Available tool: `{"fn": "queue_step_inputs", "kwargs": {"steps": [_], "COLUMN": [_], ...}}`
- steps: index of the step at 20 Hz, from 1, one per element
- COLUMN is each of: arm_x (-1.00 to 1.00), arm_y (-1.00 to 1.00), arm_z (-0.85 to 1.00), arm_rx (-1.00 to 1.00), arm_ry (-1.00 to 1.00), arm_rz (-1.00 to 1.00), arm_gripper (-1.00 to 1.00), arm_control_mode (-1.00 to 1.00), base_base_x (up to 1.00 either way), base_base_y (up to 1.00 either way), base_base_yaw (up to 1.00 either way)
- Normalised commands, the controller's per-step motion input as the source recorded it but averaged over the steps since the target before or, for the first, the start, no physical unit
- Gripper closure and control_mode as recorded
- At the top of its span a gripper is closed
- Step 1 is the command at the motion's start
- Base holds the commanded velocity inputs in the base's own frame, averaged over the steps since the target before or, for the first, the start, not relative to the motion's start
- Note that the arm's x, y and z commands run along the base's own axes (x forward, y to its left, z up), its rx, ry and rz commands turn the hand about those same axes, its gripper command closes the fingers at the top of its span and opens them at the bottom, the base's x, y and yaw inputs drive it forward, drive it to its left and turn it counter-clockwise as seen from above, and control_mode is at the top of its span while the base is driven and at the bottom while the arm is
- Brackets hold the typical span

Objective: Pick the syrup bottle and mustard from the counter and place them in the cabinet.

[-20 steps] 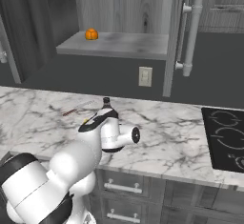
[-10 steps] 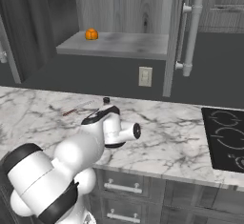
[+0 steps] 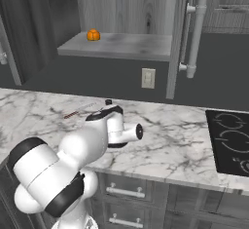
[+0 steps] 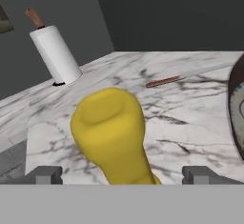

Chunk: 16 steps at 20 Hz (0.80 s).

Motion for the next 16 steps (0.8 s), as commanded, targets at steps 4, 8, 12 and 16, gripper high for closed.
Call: {"fn": "queue_step_inputs", "kwargs": {"steps": [4, 8, 12, 16], "arm_x": [0.09, 0.11, 0.02, 0.00], "arm_y": [0.18, 0.22, 0.17, 0.02], "arm_z": [-0.08, -0.07, -0.02, 0.16], "arm_rx": [0.01, 0.00, 0.00, 0.02], "arm_ry": [0.00, 0.00, 0.00, -0.01], "arm_rz": [0.02, 0.02, -0.01, -0.06], "arm_gripper": [-1.00, -1.00, 1.00, 1.00], "arm_control_mode": [-1.00, -1.00, -1.00, -1.00], "base_base_x": [0.00, 0.00, 0.00, 0.00], "base_base_y": [0.00, 0.00, 0.00, 0.00], "base_base_yaw": [0.00, 0.00, 0.00, 0.00]}}
